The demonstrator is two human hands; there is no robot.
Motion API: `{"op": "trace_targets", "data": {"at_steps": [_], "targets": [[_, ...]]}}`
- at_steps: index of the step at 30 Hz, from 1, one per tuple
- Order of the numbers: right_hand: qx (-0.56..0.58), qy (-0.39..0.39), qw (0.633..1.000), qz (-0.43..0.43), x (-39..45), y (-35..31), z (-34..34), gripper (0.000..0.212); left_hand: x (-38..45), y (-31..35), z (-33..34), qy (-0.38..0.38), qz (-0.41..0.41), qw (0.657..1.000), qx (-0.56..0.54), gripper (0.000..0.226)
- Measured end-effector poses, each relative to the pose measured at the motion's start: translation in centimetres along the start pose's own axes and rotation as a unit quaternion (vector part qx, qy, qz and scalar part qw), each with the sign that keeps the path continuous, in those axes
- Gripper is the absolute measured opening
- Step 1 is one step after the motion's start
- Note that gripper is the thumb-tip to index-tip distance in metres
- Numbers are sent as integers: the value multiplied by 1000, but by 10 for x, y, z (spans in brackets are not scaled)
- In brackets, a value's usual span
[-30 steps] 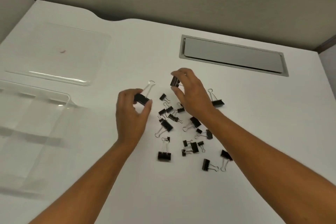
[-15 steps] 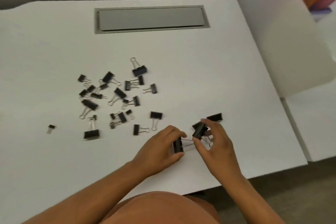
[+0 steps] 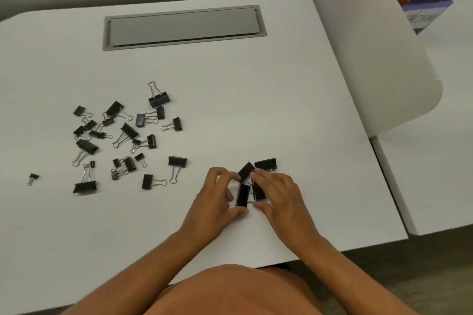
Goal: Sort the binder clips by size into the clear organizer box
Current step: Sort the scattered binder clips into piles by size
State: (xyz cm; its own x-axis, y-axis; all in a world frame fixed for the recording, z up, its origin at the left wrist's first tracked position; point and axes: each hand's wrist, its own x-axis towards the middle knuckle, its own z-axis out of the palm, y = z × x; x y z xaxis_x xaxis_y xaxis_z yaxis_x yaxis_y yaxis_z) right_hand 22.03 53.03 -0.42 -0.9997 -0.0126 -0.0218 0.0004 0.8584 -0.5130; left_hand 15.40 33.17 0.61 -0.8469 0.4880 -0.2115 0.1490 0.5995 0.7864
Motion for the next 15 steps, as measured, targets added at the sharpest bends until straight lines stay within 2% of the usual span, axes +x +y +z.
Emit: {"op": "trace_targets", "data": {"at_steps": [2, 4, 7, 10, 12, 15], "targets": [[16, 3, 1000, -17, 0, 4, -1, 69, -3, 3, -7, 9, -5, 1000, -13, 63], [47, 20, 998, -25, 2, 6, -5, 64, 1, 3, -22, 46, -4, 999, 8, 50], [82, 37, 995, -34, 11, 6, -10, 53, 31, -10, -55, 179, 0, 980, 81, 31], [106, 43, 993, -38, 27, 3, -16, 48, 82, -24, -99, 279, -54, 944, 168, 34], [126, 46, 990, -35, 39, 1, -21, 44, 119, -31, -124, 282, -115, 924, 232, 47], [133, 52, 989, -41, 55, 2, -26, 39, 162, -43, -143, 238, -209, 886, 338, 59]]}}
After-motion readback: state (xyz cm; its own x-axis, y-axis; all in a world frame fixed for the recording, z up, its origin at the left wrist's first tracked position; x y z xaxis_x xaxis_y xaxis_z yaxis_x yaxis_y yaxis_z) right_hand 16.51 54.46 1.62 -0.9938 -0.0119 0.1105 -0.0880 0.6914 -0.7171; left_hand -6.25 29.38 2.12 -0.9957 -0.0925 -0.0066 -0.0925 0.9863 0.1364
